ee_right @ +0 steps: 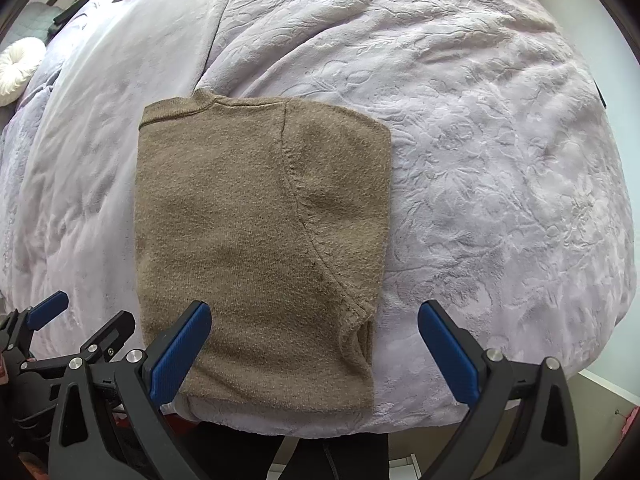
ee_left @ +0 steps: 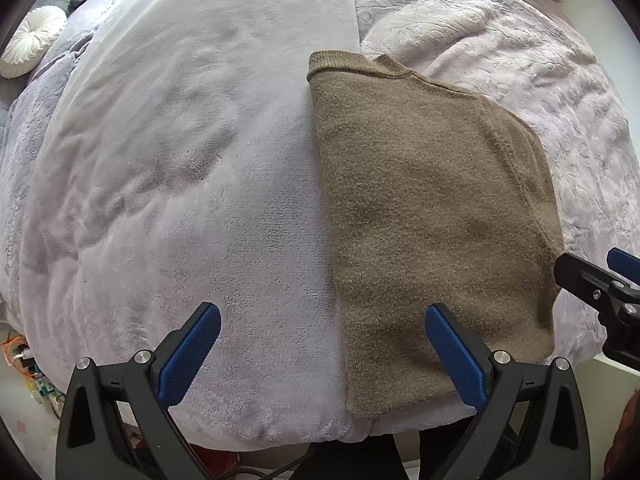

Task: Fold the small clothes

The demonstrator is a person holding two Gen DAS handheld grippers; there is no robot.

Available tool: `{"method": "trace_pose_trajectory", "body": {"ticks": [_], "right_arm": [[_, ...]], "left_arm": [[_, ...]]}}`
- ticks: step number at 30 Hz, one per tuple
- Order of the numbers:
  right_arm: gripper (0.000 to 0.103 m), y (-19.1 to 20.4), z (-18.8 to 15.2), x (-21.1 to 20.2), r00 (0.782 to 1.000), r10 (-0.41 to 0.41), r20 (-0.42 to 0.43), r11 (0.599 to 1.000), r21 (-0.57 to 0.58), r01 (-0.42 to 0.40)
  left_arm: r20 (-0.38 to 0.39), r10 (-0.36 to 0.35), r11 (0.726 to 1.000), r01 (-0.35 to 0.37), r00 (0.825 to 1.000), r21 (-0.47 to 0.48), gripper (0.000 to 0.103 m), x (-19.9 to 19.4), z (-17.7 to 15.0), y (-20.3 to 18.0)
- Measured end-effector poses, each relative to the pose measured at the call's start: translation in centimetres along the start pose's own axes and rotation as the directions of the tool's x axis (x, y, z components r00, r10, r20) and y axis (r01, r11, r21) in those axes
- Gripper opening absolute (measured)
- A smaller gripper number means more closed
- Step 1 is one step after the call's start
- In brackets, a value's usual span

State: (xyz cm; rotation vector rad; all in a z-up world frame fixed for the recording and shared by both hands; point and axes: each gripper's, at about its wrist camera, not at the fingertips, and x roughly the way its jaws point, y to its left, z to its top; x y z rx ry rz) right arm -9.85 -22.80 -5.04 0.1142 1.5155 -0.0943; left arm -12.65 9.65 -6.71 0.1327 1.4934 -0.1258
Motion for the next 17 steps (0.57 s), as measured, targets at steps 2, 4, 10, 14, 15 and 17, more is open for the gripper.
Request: {"method": "trace_pose_trajectory", "body": {"ticks": [2,4,10,14,15,17], "right_arm": [[0.103,0.0,-0.07,0.06,1.0,-0.004,0.001,1.0,0.011,0.004],[0.103,0.06,-0.17,0.15,1.0,-0.012,0.0,1.0,0.021,0.012],[0.103,0.29,-0.54,0.16,1.0,-0.021,-0.003,0.999,0.031,0.021],[0.103,0.05,-0.66,0.37,1.0,-0.021,-0.008,0.999,0.046,0.021],[0.103,-0.05,-0.68,0.39,1.0,-0.021,-0.008,0.999,0.048,0.021],[0.103,-0.3,-0.67,0.46,1.0,-0.022,-0.009,0.999,0.049,0.022]], "left_arm": [[-0.002,-0.007,1.0,0.007,1.0,0.007,0.102,0.17,-0.01,0.02],[-0.005,-0.008,1.0,0.008,1.0,0.012,0.102,0.38,-0.01,0.06],[-0.012,-0.02,1.0,0.02,1.0,0.021,0.102,0.81,0.15,0.09],[0.014,-0.018,0.999,0.018,1.0,0.036,0.102,0.78,0.43,-0.13],[0.013,-0.019,0.999,0.019,1.0,0.036,0.102,0.8,0.49,-0.23],[0.006,-0.023,0.999,0.022,1.0,0.036,0.102,0.89,0.67,-0.23]]}}
